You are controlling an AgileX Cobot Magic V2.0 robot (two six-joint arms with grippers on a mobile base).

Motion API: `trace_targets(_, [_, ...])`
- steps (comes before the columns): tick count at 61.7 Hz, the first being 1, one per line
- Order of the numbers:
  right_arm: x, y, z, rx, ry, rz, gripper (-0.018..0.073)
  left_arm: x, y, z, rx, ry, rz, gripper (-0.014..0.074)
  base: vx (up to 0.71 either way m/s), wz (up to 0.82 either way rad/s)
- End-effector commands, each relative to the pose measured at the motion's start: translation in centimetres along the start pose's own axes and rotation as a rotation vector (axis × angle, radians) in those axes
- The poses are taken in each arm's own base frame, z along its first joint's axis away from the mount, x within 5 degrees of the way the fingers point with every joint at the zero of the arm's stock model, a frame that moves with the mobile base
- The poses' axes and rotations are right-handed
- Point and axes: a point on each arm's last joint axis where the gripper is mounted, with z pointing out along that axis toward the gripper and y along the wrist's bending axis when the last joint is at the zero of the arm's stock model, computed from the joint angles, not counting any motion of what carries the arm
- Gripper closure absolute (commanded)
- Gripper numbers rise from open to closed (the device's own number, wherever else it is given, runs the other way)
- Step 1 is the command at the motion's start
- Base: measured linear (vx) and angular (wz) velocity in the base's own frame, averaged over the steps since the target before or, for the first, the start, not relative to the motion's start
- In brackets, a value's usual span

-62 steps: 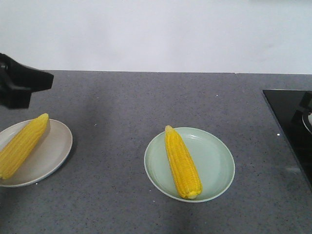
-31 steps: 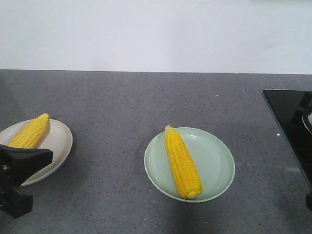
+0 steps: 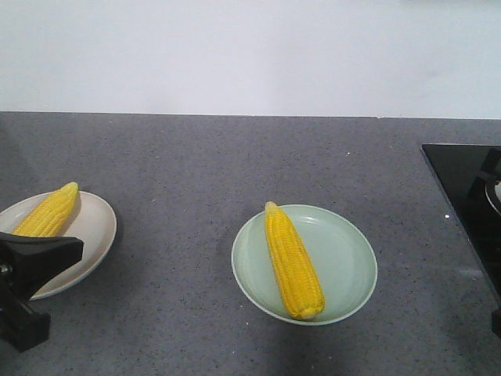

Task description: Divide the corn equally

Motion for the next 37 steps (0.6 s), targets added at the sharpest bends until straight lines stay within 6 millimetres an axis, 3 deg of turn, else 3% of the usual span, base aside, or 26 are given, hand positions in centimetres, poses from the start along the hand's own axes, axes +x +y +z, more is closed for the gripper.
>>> trace_targets(1, [-1.32, -0.29, -0.31, 0.026, -0.082, 0.001, 0.0566, -1.09, -0.07, -0.45, -0.009, -0.066, -0.02, 0.0603, 0.0, 0.0])
trace_targets(37, [-1.32, -0.29, -0.31, 0.026, -0.082, 0.001, 0.0566, -1.04, 0.2, -0.45, -0.039, -0.06, -0.016, 0.0603, 0.0, 0.0])
